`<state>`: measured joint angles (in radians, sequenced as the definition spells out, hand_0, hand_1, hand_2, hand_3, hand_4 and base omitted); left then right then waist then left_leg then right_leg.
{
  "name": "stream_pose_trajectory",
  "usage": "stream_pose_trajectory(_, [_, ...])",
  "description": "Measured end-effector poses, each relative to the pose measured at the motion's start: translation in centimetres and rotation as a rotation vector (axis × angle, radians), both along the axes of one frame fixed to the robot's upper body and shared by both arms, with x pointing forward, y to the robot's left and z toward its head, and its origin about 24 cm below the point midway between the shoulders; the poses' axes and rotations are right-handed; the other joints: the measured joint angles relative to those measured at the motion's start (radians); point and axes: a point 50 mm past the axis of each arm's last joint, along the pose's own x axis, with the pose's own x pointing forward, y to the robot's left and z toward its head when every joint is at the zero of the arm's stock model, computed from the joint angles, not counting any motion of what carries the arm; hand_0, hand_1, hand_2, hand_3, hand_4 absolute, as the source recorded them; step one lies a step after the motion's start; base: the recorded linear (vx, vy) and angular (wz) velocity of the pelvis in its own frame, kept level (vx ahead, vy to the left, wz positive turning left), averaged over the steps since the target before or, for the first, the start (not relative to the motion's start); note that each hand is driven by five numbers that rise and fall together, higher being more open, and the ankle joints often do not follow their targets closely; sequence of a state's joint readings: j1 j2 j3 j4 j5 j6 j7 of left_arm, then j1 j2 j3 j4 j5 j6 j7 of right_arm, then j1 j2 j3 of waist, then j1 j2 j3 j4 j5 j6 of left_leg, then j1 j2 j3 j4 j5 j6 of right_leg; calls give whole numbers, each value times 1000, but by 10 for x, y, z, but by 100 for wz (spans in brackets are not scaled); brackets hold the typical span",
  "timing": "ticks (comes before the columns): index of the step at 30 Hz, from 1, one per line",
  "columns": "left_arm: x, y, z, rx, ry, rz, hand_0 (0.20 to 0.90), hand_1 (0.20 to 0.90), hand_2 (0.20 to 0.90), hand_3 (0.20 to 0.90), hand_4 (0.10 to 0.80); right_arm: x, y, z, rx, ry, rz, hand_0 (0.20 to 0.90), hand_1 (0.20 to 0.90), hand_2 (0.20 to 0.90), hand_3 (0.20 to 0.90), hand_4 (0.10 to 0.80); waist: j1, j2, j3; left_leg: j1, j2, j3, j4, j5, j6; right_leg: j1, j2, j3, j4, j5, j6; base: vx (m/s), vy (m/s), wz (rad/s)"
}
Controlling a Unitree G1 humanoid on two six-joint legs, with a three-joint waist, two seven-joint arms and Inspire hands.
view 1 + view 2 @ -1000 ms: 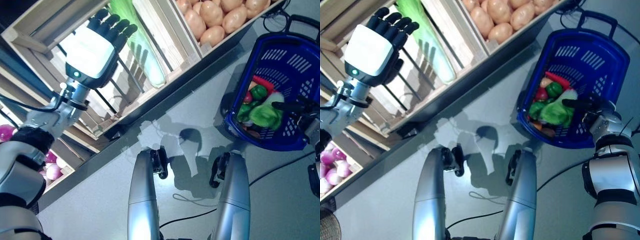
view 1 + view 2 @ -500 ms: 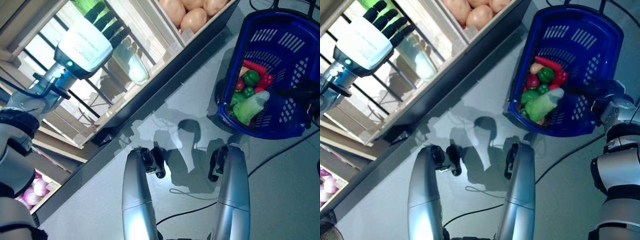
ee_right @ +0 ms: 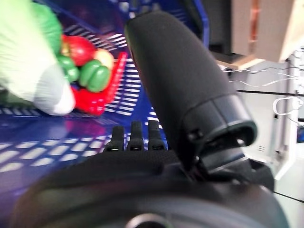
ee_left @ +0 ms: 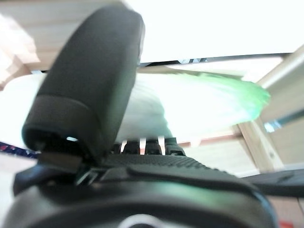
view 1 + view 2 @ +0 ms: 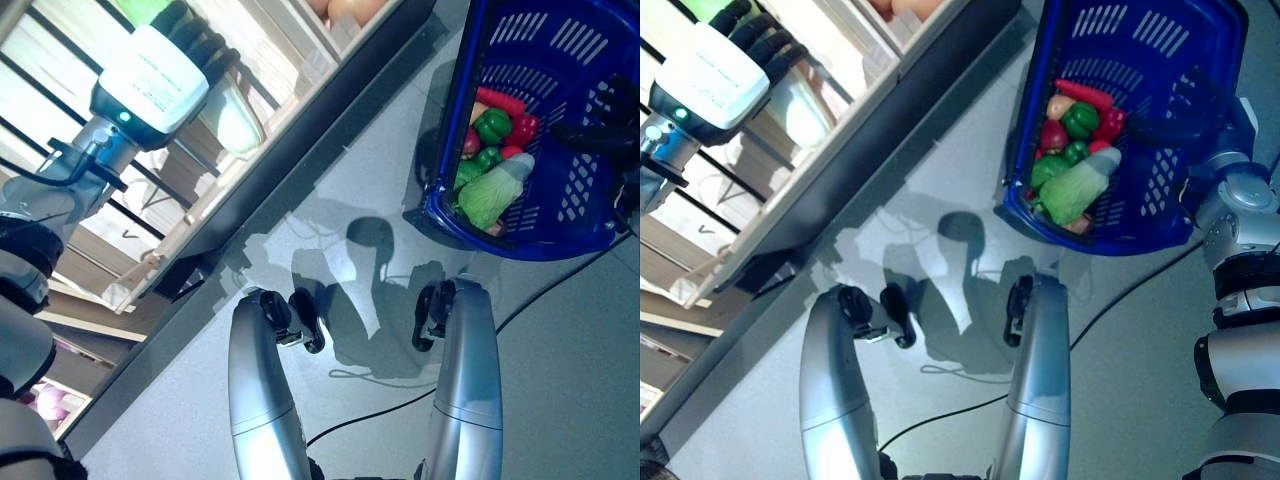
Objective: Put vegetables into the basket
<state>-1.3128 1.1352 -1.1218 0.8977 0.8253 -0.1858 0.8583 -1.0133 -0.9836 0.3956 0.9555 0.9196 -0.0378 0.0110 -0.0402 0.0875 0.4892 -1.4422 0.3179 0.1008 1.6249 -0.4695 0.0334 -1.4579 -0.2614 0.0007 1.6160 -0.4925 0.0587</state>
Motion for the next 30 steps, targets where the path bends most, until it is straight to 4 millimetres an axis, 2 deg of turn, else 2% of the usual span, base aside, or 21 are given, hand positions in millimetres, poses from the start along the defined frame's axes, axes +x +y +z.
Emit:
stream_pose_trajectory(5, [0, -1, 2, -26, 6, 2, 900, 900, 900, 900, 800, -1, 2, -11, -9, 26, 16, 900, 900, 900, 900, 800, -2, -5, -2, -26, -1, -17, 21, 1, -1, -16, -1, -1, 16, 0, -2, 0, 0, 0])
stream_pose_trajectory(12, [4, -8, 10, -53, 58, 25, 900, 900, 900, 900, 800, 0, 6, -8, -16, 16, 33, 900, 900, 900, 900, 800, 3, -14, -7, -34, 1, -21, 30, 1, -2, -26, 0, 0, 29, 0, -2, -22, -12, 0])
stream_pose_trajectory(13, [4, -9, 11, -59, 67, 33, 848, 848, 848, 848, 765, 1, 8, -7, -18, 11, 40, 900, 900, 900, 900, 800, 1, -15, -7, -35, 1, -25, 34, 1, -2, -26, 0, -1, 32, 0, -2, -33, -36, -3])
stream_pose_trajectory(16, [5, -9, 13, -71, 76, 43, 300, 300, 300, 300, 400, 2, 12, -5, -23, 3, 56, 900, 900, 900, 900, 800, -4, -22, -14, -41, 1, -34, 39, 1, -2, -27, 1, -7, 35, 0, -2, -8, -10, -1])
stream_pose_trajectory(22, [3, -9, 28, -133, 73, 35, 300, 300, 300, 300, 400, 3, 19, 0, -33, -26, 88, 900, 900, 900, 900, 800, -31, -37, -22, -43, 1, -31, 37, 1, -2, -26, -2, -10, 32, 0, -2, -19, -13, 0])
stream_pose_trajectory(26, [4, -10, 27, -152, 115, 33, 300, 300, 300, 300, 400, 4, 23, 1, -34, -32, 100, 900, 900, 900, 900, 800, -32, -37, -21, -22, 0, -23, 20, 2, -2, -11, -4, -11, 18, 0, -2, 0, 0, 0])
stream_pose_trajectory(30, [6, -7, 17, -143, 188, 47, 300, 300, 300, 300, 400, 5, 24, 0, -31, -33, 106, 900, 900, 900, 900, 800, -31, -38, -21, 48, 0, -7, -15, 0, 0, 51, -18, -20, -11, -3, -6, 0, 0, 0])
